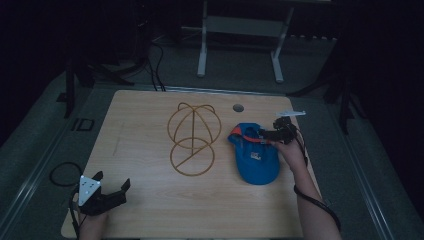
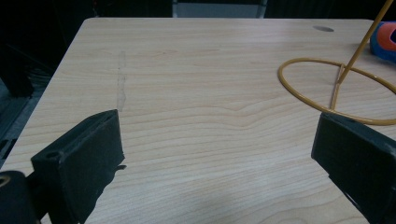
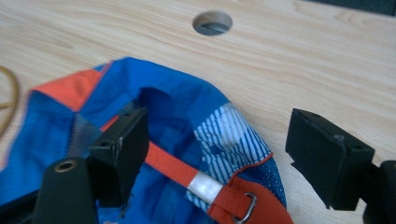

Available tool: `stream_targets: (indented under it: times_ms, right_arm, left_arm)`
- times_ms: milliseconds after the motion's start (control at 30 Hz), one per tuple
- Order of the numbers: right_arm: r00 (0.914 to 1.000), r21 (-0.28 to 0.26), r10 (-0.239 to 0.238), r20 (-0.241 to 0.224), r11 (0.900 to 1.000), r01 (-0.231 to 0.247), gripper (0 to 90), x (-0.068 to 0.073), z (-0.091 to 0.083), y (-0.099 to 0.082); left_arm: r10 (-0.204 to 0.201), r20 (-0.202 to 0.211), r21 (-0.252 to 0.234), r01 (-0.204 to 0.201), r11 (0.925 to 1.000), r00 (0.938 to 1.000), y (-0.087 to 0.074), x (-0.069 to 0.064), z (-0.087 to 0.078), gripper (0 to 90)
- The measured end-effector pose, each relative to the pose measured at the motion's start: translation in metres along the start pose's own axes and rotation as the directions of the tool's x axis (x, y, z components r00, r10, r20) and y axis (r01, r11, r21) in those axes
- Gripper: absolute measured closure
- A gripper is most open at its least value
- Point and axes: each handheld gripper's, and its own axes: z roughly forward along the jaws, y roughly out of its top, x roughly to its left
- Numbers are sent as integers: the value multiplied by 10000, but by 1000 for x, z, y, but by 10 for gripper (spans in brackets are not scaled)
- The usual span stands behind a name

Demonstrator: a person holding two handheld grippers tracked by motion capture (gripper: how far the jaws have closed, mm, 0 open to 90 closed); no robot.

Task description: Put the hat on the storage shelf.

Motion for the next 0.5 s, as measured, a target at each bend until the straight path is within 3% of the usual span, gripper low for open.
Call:
stream_targets:
  times_ms: [267,500]
  right_arm:
    - [9992,766,-81,404,9971,50,215,-2,28,-3]
    - [9968,1113,-315,729,9935,232,227,1,42,-9]
  left_arm:
    - [-5,-26,-24,5,10000,10000,0,0,0,24]
    - [-40,-19,-20,40,10000,10000,-1,0,0,24]
